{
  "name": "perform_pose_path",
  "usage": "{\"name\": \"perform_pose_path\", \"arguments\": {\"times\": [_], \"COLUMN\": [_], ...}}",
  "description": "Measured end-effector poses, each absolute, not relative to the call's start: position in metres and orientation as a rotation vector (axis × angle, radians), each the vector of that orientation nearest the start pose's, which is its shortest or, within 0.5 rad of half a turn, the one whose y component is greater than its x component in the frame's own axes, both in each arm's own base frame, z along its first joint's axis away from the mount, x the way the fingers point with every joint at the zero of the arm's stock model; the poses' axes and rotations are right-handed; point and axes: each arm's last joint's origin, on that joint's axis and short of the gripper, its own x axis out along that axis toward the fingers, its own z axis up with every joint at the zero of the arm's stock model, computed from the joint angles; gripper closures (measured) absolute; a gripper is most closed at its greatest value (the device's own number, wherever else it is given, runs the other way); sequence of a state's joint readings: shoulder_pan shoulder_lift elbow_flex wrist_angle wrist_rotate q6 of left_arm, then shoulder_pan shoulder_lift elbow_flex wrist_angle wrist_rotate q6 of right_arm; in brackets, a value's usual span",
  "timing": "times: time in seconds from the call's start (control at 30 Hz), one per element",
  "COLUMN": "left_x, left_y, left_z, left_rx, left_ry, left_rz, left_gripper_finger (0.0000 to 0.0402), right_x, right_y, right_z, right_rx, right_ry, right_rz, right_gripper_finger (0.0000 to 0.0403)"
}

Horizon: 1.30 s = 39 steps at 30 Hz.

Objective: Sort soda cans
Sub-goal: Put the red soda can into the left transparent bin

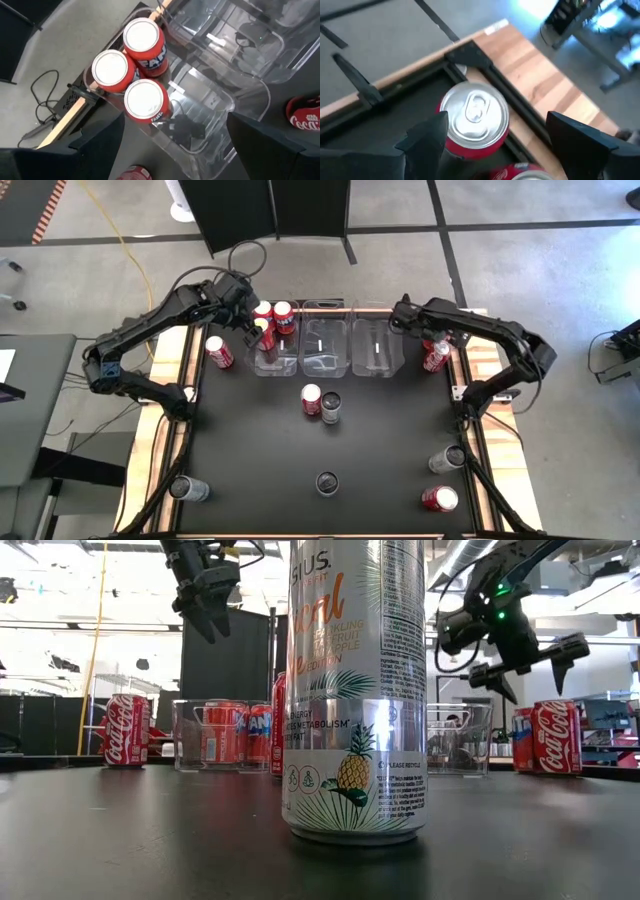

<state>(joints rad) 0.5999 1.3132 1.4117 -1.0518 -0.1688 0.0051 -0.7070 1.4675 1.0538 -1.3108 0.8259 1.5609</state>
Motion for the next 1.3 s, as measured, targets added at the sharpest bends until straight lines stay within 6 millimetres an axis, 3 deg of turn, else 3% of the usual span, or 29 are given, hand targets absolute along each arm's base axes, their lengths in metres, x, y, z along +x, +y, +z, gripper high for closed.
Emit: {"name": "perform_pose_path", "arguments": {"times": [0.2,0.27,0.57,0.8,0.9,1.07,1.3], "left_x": [0.200,0.200,0.200,0.200,0.200,0.200,0.199], "left_y": [0.143,0.143,0.142,0.142,0.142,0.142,0.142], "left_z": [0.363,0.363,0.363,0.363,0.363,0.363,0.362], "left_rx": [-0.218,-0.218,-0.251,-0.252,-0.244,-0.232,-0.235], "left_ry": [0.964,0.964,0.952,0.953,0.956,0.960,0.976], "left_rz": [0.710,0.710,0.728,0.728,0.724,0.717,0.716], "left_gripper_finger": [0.0056,0.0056,0.0056,0.0056,0.0056,0.0056,0.0056], "right_x": [0.154,0.152,0.161,0.140,0.133,0.136,0.139], "right_y": [-0.168,-0.169,-0.157,-0.163,-0.167,-0.174,-0.166], "right_z": [0.239,0.238,0.243,0.247,0.238,0.222,0.233], "right_rx": [0.696,0.778,0.686,0.774,0.858,0.892,0.930], "right_ry": [0.700,0.757,0.633,0.689,0.716,0.539,0.480], "right_rz": [-2.139,-2.110,-2.106,-2.180,-2.187,-2.136,-2.037], "right_gripper_finger": [0.0055,0.0059,0.0062,0.0009,0.0015,0.0022,0.0021]}}
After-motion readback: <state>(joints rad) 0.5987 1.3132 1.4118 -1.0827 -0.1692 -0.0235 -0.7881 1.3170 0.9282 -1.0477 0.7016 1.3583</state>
